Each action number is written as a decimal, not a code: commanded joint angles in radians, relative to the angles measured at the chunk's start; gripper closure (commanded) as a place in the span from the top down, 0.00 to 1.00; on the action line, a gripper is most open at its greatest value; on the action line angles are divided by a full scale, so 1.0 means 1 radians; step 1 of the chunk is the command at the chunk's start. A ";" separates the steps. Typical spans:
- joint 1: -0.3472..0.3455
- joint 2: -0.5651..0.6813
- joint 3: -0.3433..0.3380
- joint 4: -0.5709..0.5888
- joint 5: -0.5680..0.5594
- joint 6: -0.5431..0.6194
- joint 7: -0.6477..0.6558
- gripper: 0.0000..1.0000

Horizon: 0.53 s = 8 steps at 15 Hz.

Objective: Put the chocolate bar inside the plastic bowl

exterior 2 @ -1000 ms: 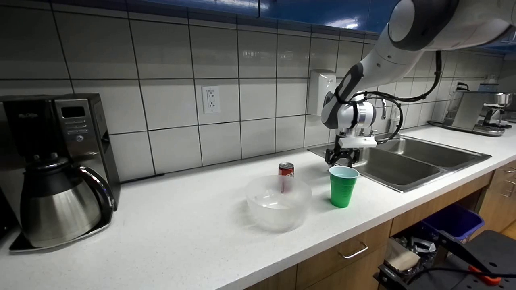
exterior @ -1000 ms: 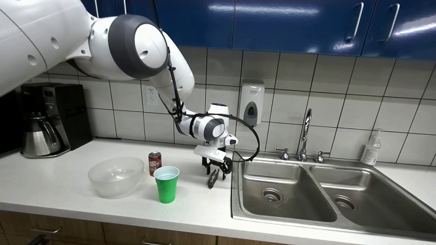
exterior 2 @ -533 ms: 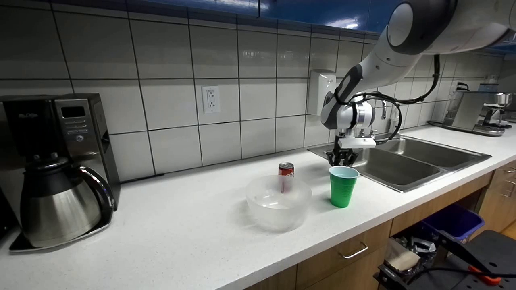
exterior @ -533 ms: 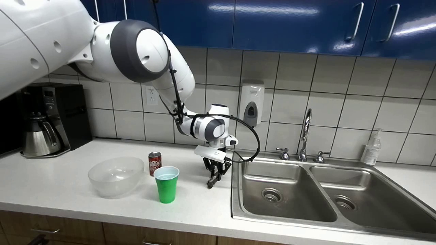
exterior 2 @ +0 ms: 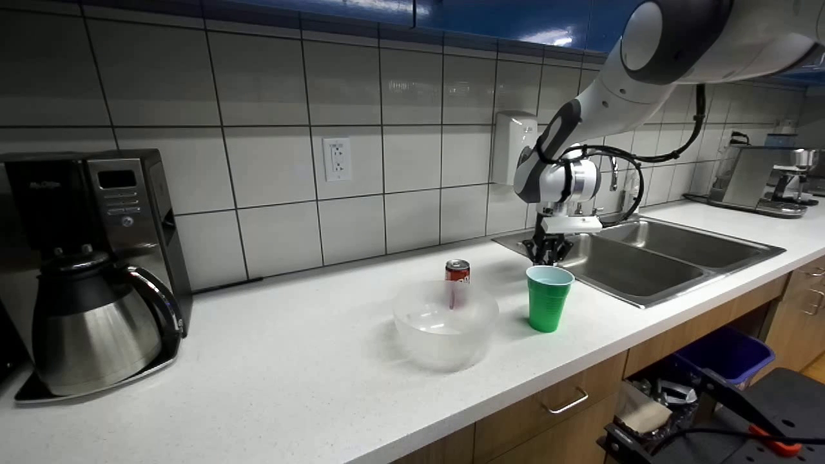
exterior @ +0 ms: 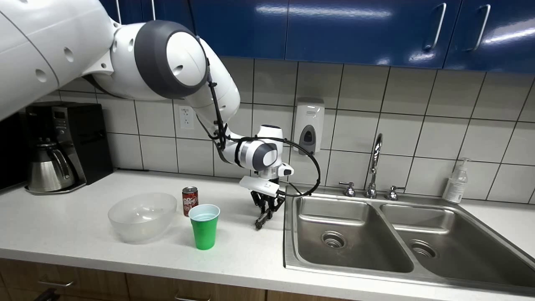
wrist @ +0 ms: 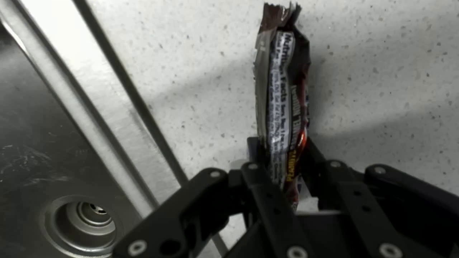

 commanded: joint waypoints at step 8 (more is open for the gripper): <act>-0.005 -0.328 0.004 -0.314 0.004 0.029 -0.013 0.07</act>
